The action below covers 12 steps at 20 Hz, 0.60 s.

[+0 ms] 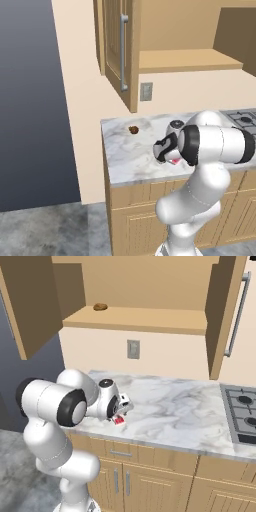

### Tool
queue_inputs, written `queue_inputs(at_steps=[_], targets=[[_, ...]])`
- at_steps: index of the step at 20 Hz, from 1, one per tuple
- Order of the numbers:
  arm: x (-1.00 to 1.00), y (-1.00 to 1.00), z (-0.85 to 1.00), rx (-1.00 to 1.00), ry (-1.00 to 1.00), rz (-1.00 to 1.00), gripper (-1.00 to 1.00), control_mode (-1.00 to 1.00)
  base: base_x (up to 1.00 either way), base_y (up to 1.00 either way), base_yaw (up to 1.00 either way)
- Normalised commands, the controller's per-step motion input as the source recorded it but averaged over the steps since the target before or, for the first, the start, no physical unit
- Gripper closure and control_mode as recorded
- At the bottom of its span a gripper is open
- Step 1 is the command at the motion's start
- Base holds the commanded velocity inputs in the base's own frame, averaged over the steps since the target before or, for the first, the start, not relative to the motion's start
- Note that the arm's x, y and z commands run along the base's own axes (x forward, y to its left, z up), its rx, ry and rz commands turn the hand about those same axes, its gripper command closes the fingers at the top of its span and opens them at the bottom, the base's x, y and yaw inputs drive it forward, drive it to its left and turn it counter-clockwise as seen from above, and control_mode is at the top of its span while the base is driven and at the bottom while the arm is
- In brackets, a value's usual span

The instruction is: Pick the honey bottle and bar from the counter and place them in the cabinets closest to them.

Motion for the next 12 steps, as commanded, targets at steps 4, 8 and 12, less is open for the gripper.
queue_inputs(at_steps=[4,8,12], targets=[[0.0,0.0,-0.19,-0.06,0.02,0.0,1.0,-1.0,0.0,0.0,0.0],[0.0,0.0,-0.08,-0.05,0.05,0.0,1.0,-1.0,0.0,0.0,0.0],[0.0,0.01,-0.04,-0.01,0.03,0.0,1.0,-1.0,0.0,0.0,0.0]])
